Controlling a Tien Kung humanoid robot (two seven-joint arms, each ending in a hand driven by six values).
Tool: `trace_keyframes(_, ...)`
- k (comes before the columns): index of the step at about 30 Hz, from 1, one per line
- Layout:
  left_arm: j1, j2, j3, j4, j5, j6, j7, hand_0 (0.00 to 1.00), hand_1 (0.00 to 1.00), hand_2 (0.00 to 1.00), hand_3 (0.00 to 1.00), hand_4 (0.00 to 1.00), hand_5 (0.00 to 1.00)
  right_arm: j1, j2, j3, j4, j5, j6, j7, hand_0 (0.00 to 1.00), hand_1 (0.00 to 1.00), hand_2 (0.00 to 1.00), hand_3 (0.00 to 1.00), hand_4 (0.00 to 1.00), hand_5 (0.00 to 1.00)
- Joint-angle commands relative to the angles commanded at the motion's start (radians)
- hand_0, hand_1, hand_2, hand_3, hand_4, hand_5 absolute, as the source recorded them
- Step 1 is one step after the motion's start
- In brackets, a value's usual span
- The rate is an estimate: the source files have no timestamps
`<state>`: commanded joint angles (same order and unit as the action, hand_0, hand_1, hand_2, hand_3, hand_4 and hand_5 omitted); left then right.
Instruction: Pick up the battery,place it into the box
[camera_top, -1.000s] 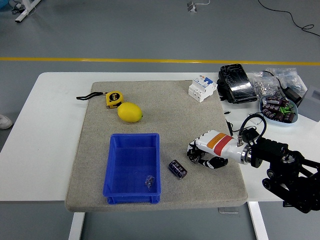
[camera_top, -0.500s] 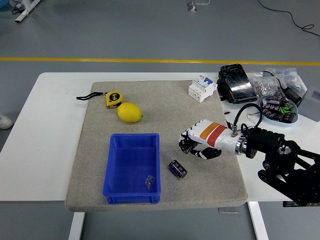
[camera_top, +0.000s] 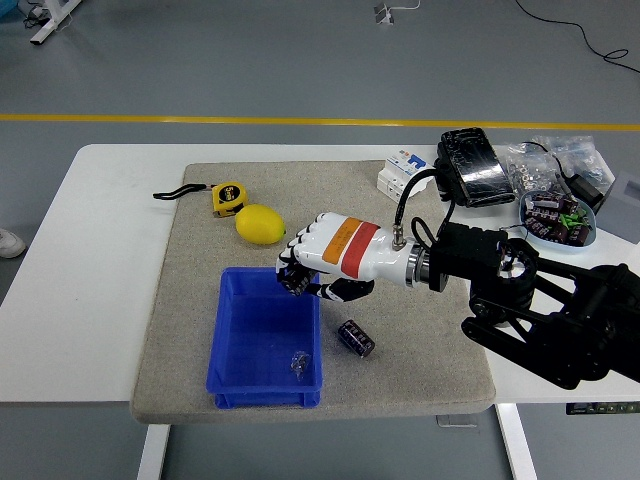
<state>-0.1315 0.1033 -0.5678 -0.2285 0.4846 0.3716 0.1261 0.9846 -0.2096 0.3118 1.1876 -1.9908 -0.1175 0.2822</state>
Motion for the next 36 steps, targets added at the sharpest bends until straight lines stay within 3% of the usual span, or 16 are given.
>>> trace_keyframes(8,0.004,-0.001,-0.016,0.002,0.009,0.013,-0.003,0.568,0.518,0.588,0.605,0.689,0.574,0.040,0.069,-0.083,0.001,-0.056,0.070,-0.055,0.433,0.445,0.511,0.547,0.493,0.002)
trace_keyframes(15,0.005,-0.001,-0.008,0.001,-0.004,0.024,-0.005,0.566,0.514,0.585,0.605,0.691,0.577,0.053,0.112,-0.113,-0.019,-0.070,0.074,-0.051,0.442,0.447,0.516,0.566,0.507,0.002)
trace_keyframes(16,0.005,-0.001,-0.007,0.002,-0.007,0.026,-0.006,0.553,0.509,0.581,0.600,0.696,0.583,0.054,0.114,-0.114,-0.019,-0.069,0.074,-0.048,0.495,0.502,0.556,0.687,0.596,0.002)
trace_keyframes(21,0.006,0.000,-0.006,0.002,-0.009,0.030,-0.006,0.553,0.509,0.581,0.600,0.696,0.583,0.059,0.114,-0.115,-0.021,-0.068,0.082,-0.035,0.495,0.502,0.556,0.687,0.596,0.002)
trace_keyframes(22,0.006,0.001,-0.005,0.001,-0.010,0.031,-0.006,0.552,0.503,0.577,0.598,0.695,0.579,0.060,0.113,-0.116,-0.023,-0.068,0.086,-0.033,0.556,0.552,0.677,0.867,0.728,0.077)
trace_keyframes(36,0.012,0.003,-0.012,0.000,0.002,0.034,-0.002,0.544,0.494,0.567,0.596,0.683,0.566,0.060,0.122,-0.103,-0.043,-0.074,0.098,-0.033,0.602,0.625,0.734,0.923,0.789,0.123)
